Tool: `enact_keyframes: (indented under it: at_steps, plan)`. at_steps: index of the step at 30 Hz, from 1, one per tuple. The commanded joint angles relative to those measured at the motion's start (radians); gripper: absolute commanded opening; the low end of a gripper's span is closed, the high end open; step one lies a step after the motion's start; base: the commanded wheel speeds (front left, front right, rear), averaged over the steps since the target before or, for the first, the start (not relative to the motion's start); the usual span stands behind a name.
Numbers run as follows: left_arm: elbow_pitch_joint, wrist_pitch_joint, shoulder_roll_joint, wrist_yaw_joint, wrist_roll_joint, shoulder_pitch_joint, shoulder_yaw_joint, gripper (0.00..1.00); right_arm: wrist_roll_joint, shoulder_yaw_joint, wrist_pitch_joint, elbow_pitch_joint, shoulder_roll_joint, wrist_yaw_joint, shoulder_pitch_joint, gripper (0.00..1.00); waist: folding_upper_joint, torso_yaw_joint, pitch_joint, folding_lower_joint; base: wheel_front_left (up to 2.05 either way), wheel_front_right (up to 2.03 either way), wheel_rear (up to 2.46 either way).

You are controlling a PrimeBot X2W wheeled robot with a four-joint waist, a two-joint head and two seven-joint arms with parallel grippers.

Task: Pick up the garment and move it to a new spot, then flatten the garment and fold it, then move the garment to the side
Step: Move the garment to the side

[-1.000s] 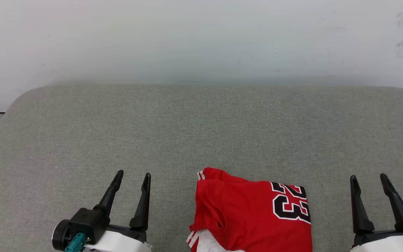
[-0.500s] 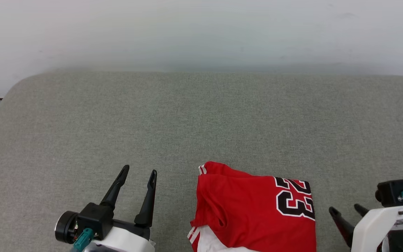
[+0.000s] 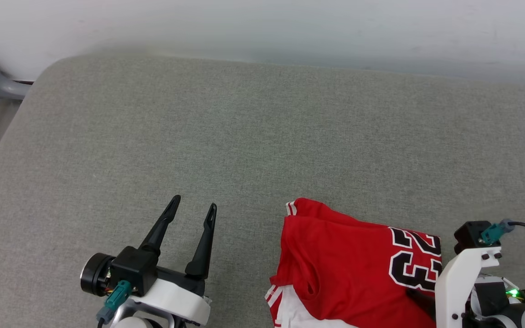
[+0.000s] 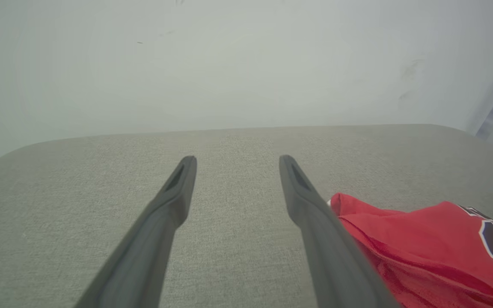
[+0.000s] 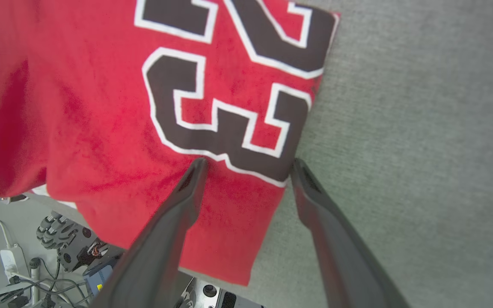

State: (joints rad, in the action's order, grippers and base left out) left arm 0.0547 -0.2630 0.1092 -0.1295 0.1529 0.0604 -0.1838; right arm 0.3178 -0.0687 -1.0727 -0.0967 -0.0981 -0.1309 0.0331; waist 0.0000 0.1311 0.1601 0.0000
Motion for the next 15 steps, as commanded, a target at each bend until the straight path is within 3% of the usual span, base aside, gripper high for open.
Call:
enact_keyframes:
  at_steps: [1,10,11,12,13,15]
  plan:
    - [0.000,-0.002,0.002,-0.002,0.000,0.011,0.001,1.00,-0.001,0.005,0.009,0.013,0.003,0.001,0.008,1.00,0.0000,0.010,0.007,0.0000,0.00,0.00,0.00]
    - [0.002,-0.002,0.000,-0.002,0.001,0.026,-0.006,1.00,-0.004,0.085,0.057,0.177,0.002,0.000,0.014,1.00,0.0000,0.032,0.025,0.0000,0.00,0.00,0.00]
    - [0.002,-0.002,-0.001,-0.002,0.001,0.027,-0.006,1.00,-0.003,0.100,0.064,0.194,-0.003,0.000,0.012,0.78,0.0000,0.032,0.025,0.0000,0.00,0.00,0.00]
    - [0.003,-0.002,-0.001,-0.002,0.001,0.029,-0.007,1.00,-0.003,0.112,0.071,0.208,-0.008,0.000,0.012,0.10,0.0000,0.032,0.026,0.0000,0.00,0.00,0.00]
    - [0.003,-0.002,-0.001,-0.002,0.001,0.029,-0.008,1.00,-0.002,0.124,0.078,0.221,-0.016,0.000,0.016,0.00,0.0000,0.032,0.027,0.0000,0.00,0.00,0.00]
    - [0.002,-0.002,-0.001,-0.002,0.000,0.028,-0.008,1.00,-0.002,0.137,0.100,0.235,-0.034,0.001,0.022,0.00,0.0000,0.030,0.026,0.0000,0.00,0.00,0.00]
